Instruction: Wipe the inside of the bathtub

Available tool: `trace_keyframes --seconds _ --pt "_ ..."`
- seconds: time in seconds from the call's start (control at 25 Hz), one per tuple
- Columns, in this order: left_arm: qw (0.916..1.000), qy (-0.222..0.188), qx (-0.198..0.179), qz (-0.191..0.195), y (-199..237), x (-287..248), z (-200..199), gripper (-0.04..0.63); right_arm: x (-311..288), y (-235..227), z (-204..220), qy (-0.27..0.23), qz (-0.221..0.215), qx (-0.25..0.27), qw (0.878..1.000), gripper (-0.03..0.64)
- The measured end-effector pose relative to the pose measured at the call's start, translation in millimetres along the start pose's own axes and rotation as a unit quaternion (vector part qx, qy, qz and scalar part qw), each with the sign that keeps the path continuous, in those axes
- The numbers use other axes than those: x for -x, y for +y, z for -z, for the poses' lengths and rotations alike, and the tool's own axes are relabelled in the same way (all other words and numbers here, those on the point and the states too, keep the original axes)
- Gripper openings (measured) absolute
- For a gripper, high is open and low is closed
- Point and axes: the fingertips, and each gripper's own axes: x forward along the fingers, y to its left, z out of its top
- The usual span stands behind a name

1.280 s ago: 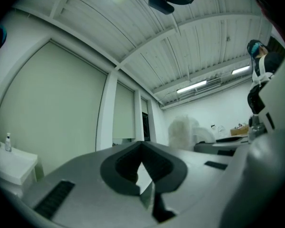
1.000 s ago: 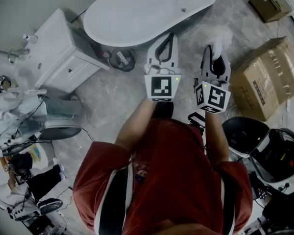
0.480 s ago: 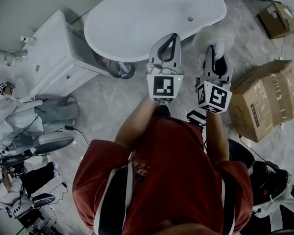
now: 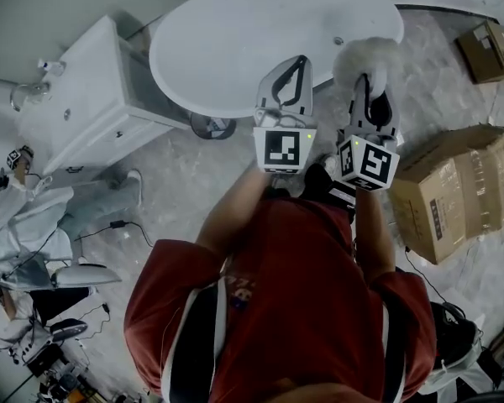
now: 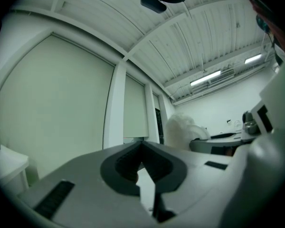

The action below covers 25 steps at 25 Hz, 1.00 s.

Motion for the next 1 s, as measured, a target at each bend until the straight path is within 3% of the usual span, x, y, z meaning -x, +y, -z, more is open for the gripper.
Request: trace_keyframes --seconds 0.36,0.64,0.88,1.0 --pt "0.9995 -0.001 0.012 -0.03 1 -85 21 0.015 -85 -41 25 0.013 -0.04 0.008 0.999 0.094" --pt "0.9984 -0.003 0.003 -0.056 -42 -177 31 0.015 -154 -127 34 0.013 -0.065 -0.002 0.998 0.094" --pt "0.9959 0.012 -0.016 -0.089 -134 -250 50 0.015 -177 -251 58 0.015 -0.09 -0.026 0.995 0.094" --pt "0.9944 0.022 -0.013 -0.103 -116 -265 57 0.015 -200 -251 66 0.027 -0.094 -0.026 0.995 0.094"
